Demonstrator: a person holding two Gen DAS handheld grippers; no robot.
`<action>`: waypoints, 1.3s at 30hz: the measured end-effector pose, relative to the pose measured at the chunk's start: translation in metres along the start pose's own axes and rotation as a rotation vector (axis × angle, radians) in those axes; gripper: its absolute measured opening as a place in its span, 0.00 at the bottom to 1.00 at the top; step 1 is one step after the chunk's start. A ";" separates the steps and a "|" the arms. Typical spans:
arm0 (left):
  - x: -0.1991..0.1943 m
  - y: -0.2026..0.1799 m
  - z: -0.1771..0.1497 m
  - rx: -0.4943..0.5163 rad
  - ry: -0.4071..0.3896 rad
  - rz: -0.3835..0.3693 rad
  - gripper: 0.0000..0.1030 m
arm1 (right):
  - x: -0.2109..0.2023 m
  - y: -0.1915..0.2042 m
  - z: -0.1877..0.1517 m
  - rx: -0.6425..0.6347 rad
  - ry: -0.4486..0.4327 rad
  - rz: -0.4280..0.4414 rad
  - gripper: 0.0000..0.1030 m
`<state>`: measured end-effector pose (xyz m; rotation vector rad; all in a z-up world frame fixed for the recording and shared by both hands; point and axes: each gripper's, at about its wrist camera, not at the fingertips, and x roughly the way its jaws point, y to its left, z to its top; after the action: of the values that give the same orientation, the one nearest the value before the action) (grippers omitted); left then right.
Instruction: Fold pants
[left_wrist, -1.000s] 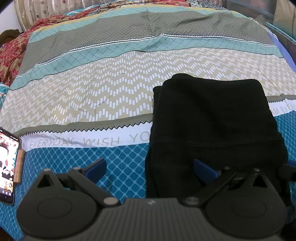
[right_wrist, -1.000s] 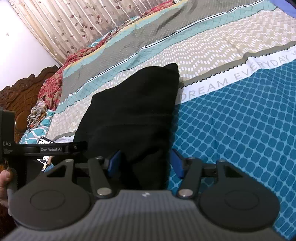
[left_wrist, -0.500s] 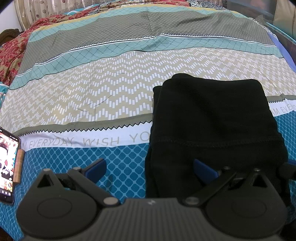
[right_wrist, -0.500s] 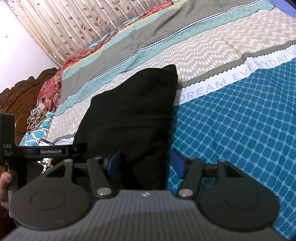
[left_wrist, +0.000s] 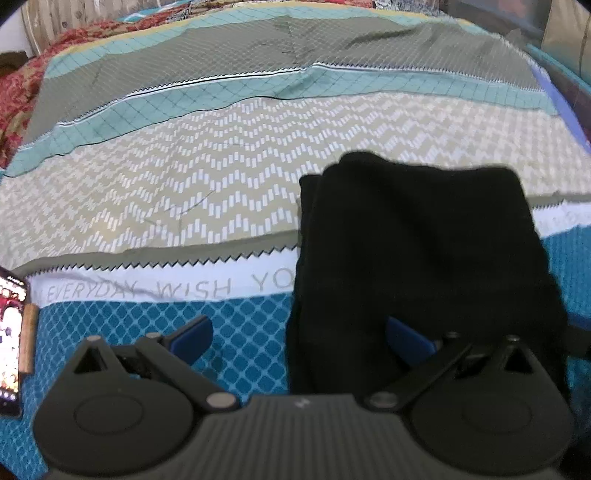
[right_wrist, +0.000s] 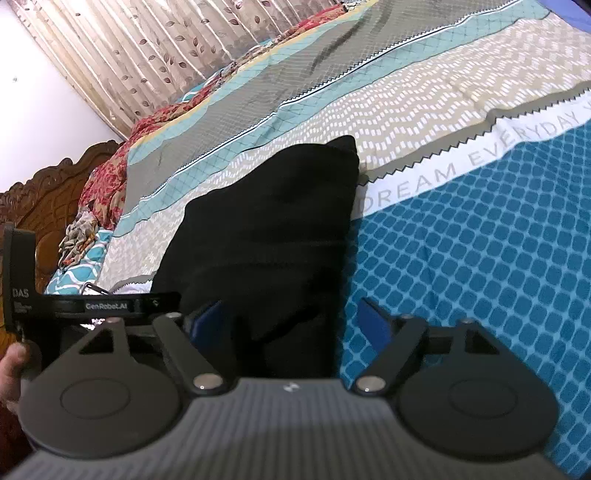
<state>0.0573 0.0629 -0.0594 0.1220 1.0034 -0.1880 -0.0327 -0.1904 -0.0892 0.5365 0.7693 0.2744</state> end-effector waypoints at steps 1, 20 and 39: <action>-0.002 0.005 0.003 -0.016 -0.008 -0.020 1.00 | 0.000 0.000 0.002 -0.008 -0.001 0.001 0.82; 0.063 0.044 0.000 -0.319 0.054 -0.484 0.94 | 0.059 -0.018 0.032 0.039 0.115 0.147 0.86; 0.085 0.001 0.154 -0.209 -0.183 -0.373 0.55 | 0.106 0.016 0.166 -0.223 -0.209 0.049 0.45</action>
<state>0.2296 0.0265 -0.0491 -0.2718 0.8506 -0.4253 0.1593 -0.1915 -0.0438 0.3669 0.5160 0.3396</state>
